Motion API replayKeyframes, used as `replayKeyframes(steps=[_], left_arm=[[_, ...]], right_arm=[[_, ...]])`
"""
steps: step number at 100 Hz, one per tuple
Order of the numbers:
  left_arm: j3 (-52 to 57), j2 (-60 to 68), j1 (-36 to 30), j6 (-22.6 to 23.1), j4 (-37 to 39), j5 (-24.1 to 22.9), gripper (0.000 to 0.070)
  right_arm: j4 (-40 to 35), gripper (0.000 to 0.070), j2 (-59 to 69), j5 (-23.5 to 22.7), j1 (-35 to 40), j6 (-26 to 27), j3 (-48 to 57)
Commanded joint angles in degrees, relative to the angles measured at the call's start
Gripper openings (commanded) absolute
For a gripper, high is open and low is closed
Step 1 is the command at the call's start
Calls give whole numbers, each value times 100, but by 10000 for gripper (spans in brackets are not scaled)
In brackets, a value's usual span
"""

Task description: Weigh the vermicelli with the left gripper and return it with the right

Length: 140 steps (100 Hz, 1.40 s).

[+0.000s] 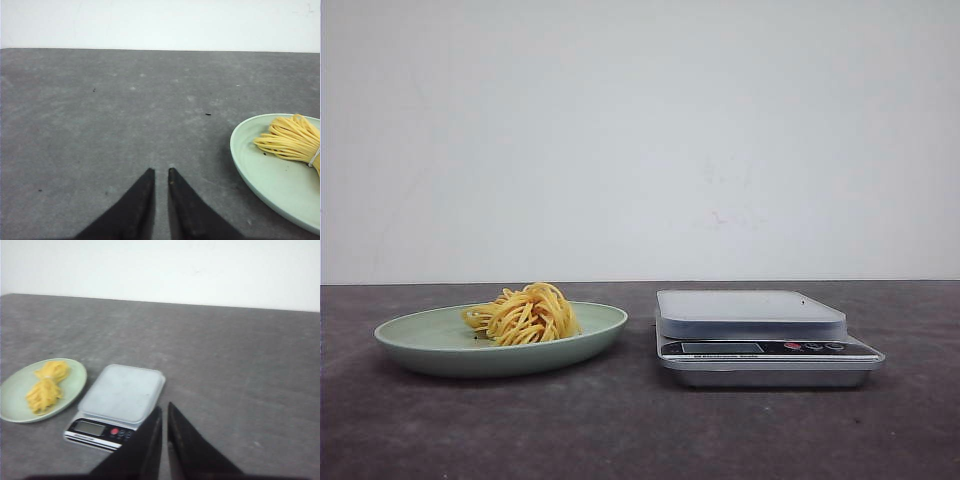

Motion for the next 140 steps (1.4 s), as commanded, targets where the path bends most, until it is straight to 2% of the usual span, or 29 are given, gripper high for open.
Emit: replayKeyframes(steps=[1,7,19,28,35,48,65,77,96,119,130,140], left_arm=[[-103,-7,11,2,-24,42,11],[-103,-7,11,0,-24,42,11],[-103,-7,11,0,-24,42,11],[-103,-7,11,0,-24,42,11],[-103,-7,11,0,-24,42,11],[-103,-7,11,0,-24,39,11],[-103,-7,11,2,-24,42,11],[-103,-7,11,0,-24,39,11],[-103,-7,11,0,-24,39,11],[-103,-7,11,0,-24,42,11],[-103,-7,11,0,-24,39,11],[-103,-7,11,0,-22,39,11]], right_arm=[[170,11,-20,149,-81,-326,37],[420,11,-26,208,-334,-326,20],[1397,11,-81,385,-1058,-562,-264],[2120,11,-203,468,-1679,-844,-761],[2697,11,-337,442,-2131,-852,-1287],[3753,11,-673,15,-2826,-817,-2461],[4391,11,-1099,-501,-3281,-785,-3744],[4745,11,-1246,-538,-3423,-778,-4380],[4739,11,-1246,-577,-3464,-769,-4824],[4723,11,-1248,-1438,-3464,-894,-5051],[4675,12,-1248,-1655,-3458,-918,-5233],[4599,12,-1248,-1650,-3458,-986,-5228]])
